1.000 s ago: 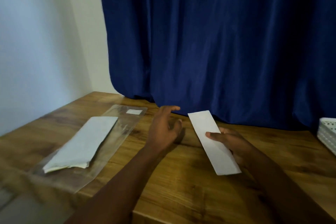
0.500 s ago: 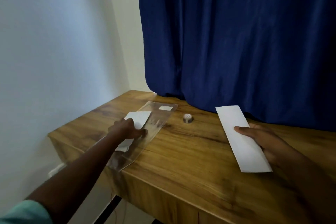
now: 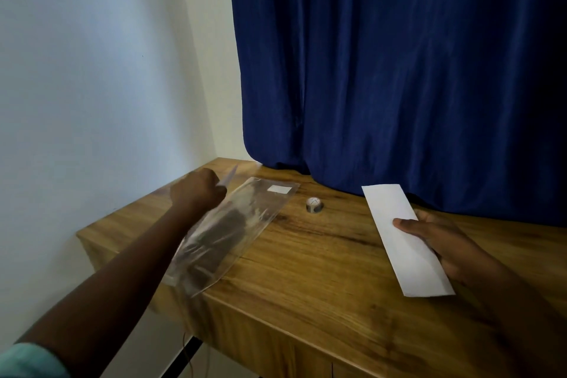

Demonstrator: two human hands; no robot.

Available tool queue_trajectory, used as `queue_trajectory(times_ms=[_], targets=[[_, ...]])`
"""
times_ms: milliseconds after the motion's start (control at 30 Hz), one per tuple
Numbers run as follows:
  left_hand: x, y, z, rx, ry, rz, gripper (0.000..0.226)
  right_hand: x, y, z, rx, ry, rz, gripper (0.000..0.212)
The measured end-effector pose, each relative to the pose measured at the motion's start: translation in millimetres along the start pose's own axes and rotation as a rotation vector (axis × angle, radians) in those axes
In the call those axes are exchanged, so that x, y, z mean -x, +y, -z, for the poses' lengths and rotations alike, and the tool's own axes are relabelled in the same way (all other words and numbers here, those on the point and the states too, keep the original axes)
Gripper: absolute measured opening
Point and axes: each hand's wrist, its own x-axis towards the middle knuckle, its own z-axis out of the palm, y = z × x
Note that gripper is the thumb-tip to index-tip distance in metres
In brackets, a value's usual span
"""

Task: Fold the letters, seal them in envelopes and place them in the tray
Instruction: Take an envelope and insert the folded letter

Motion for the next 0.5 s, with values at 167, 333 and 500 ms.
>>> queue_trajectory(times_ms=[167, 333, 500], targets=[[0.6, 39.5, 60.4, 0.587, 0.207, -0.101, 0.022, -0.3, -4.6, -3.9, 0.194, 0.048, 0.104, 0.079], [15.2, 103.6, 58.0, 1.449, -0.076, -0.073, 0.01, 7.5, -8.4, -2.7, 0.236, 0.024, 0.29, 0.046], [34.7, 178.5, 10.4, 1.976, -0.423, 0.037, 0.012, 17.8, -18.0, -2.6, 0.102, -0.024, 0.313, 0.028]])
